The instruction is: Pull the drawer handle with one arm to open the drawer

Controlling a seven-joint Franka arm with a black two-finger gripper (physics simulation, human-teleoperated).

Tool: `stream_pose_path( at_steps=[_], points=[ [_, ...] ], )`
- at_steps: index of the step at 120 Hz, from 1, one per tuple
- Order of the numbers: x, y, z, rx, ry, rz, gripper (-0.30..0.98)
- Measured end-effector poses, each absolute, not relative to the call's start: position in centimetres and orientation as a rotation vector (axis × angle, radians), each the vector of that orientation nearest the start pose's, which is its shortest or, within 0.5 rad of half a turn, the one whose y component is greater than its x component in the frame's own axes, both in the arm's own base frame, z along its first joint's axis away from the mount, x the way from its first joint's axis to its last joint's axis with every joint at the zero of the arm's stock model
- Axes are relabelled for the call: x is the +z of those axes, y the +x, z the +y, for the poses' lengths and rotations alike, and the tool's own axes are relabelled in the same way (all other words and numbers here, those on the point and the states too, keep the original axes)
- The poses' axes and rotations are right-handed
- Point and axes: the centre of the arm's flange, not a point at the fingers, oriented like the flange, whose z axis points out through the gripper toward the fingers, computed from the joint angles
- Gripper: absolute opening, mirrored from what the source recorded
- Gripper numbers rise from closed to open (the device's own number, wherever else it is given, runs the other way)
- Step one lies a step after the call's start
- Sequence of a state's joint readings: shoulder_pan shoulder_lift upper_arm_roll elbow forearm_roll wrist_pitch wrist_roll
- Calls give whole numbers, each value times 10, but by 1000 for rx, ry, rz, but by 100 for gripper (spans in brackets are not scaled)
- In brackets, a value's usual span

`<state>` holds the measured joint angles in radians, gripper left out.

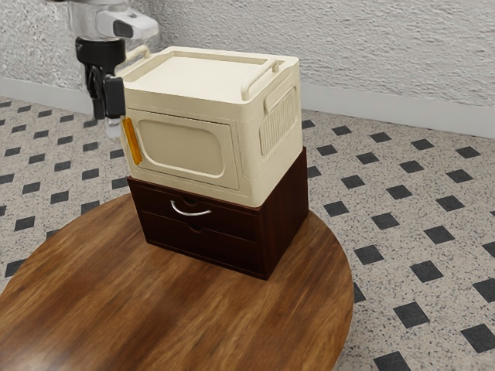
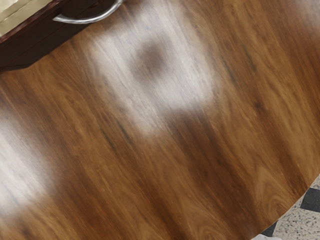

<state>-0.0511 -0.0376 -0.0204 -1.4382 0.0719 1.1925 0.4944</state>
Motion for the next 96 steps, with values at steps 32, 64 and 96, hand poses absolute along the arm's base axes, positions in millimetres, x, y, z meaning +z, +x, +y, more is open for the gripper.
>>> stream_pose_path(
  at_steps=[32, 64, 96],
  points=[
    [674, 450, -22, 272, -2994, 974, 68],
    [570, 397, -10, 313, -2886, 1380, 69],
    [503, 419, -11, -101, -2480, 1837, 67]
  ],
)
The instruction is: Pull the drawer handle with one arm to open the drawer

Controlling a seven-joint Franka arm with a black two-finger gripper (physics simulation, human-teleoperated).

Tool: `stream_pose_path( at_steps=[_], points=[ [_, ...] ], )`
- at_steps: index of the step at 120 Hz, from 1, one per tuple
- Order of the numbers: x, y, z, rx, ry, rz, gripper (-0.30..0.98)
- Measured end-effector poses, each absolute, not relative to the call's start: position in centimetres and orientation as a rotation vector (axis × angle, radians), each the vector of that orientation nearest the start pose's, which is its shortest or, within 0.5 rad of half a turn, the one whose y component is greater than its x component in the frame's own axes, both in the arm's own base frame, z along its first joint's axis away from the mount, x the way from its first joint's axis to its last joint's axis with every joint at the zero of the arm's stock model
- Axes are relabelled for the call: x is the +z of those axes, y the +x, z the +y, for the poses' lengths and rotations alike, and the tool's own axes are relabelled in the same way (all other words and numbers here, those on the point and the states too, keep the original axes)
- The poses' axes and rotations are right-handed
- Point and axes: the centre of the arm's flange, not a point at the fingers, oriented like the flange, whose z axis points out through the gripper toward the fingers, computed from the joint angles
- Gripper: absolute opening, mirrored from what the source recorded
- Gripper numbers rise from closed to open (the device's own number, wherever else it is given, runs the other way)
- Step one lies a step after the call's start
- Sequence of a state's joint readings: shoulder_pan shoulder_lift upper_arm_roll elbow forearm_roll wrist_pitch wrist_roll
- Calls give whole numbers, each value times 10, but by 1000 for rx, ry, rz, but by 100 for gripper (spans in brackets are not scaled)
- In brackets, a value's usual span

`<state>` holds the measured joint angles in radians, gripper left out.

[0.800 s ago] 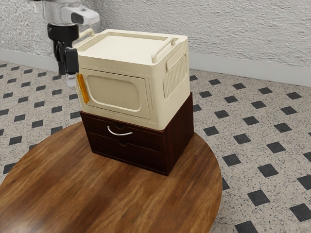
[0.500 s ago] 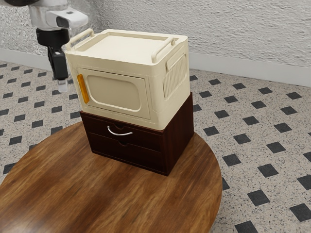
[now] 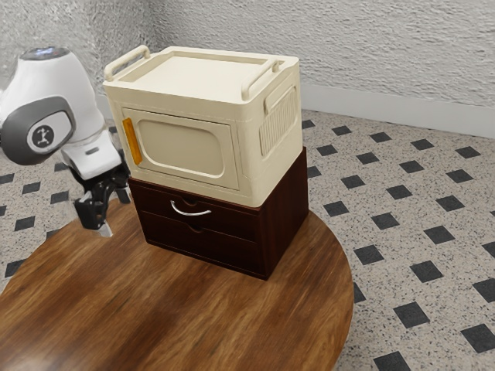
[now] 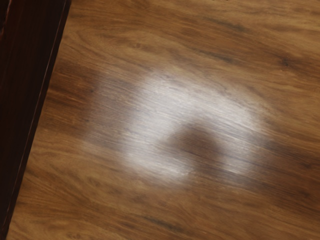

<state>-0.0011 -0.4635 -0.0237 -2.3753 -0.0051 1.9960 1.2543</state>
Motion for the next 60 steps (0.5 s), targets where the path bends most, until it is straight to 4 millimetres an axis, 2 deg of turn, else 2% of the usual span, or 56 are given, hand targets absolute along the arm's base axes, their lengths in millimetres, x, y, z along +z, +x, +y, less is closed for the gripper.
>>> stream_pose_path(
  at_steps=[30, 60],
  points=[
    [475, 456, -12, -320, -2119, 2017, 43],
    [444, 486, -11, -427, -1954, 2111, 34]
  ],
)
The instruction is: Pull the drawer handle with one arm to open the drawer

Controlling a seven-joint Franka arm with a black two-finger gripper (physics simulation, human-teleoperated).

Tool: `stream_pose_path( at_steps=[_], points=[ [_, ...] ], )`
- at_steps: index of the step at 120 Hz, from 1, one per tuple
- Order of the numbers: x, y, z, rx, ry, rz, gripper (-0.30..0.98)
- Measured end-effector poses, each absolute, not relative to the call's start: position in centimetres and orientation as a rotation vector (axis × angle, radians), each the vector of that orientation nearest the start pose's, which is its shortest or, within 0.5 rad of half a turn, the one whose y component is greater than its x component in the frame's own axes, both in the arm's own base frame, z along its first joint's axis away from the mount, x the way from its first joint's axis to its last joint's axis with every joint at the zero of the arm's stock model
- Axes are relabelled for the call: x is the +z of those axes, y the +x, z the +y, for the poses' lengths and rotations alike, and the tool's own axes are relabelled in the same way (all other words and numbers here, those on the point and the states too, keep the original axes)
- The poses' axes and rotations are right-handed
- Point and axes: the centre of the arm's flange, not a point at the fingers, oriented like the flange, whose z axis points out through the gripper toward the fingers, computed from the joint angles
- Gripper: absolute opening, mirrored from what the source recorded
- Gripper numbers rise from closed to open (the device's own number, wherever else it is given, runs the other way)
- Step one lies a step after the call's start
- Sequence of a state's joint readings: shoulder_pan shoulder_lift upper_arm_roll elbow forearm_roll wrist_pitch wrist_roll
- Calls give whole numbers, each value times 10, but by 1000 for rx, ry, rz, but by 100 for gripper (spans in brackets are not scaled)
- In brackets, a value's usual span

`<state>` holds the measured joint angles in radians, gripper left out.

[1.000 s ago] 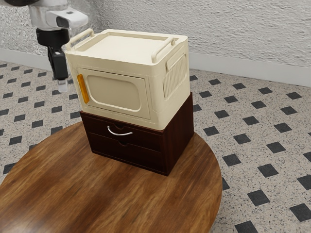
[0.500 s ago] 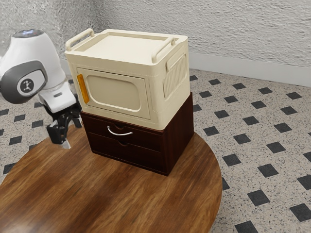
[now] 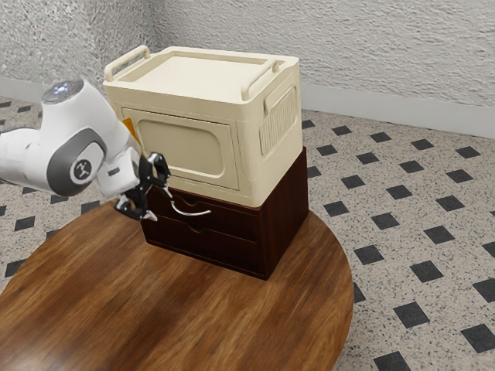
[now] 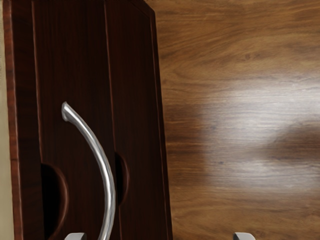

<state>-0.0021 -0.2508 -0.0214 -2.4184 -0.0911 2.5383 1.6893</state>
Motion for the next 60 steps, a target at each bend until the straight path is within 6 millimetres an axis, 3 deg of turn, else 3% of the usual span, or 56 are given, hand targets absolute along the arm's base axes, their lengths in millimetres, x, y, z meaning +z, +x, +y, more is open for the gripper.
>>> stream_pose_path(
  at_steps=[60],
  points=[
    [410, 506, -8, -484, -1785, 2234, 28]
  ],
)
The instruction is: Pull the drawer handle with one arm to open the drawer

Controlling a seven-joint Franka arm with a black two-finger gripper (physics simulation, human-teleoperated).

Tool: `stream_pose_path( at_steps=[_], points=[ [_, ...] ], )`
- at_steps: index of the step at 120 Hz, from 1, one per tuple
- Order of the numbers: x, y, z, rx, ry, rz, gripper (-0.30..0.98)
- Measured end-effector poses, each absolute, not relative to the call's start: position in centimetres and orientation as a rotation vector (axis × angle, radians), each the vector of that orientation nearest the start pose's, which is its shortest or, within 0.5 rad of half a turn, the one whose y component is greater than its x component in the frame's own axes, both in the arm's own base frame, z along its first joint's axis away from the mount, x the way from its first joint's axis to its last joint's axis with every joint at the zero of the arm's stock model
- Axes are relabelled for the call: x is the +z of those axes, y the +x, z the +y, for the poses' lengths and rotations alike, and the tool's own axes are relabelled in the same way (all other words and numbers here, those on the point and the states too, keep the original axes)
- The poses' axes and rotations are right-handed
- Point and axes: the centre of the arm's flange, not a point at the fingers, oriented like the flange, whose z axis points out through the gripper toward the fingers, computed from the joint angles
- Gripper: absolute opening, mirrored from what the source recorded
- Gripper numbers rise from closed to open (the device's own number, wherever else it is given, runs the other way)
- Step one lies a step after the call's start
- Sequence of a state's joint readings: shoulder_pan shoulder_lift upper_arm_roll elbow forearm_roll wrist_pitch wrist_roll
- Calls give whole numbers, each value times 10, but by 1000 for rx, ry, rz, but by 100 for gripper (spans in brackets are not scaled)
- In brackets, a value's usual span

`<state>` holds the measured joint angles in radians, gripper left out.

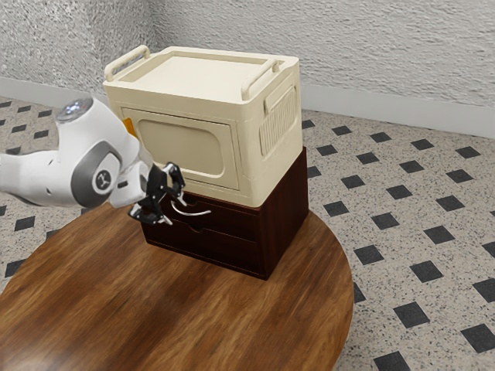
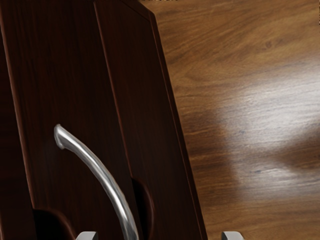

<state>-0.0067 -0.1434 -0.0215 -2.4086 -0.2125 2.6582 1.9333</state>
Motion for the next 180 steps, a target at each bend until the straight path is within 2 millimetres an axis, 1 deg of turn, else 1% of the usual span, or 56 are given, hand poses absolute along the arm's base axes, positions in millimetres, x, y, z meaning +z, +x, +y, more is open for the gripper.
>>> stream_pose_path(
  at_steps=[31, 49, 56, 65, 80, 104, 110, 124, 134, 160, 180],
  points=[
    [393, 511, -8, -477, -1740, 2281, 27],
    [392, 516, -8, -484, -1717, 2292, 26],
    [391, 517, -7, -488, -1715, 2293, 24],
    [386, 517, -6, -487, -1719, 2299, 21],
    [384, 513, -3, -488, -1719, 2302, 11],
    [388, 489, 4, -491, -1726, 2297, 5],
    [389, 480, 5, -500, -1734, 2292, 3],
    [382, 463, 7, -510, -1771, 2289, 3],
    [383, 450, 7, -519, -1781, 2284, 2],
    [381, 426, 5, -526, -1782, 2295, 0],
    [385, 411, 2, -533, -1770, 2307, -1]
  ],
)
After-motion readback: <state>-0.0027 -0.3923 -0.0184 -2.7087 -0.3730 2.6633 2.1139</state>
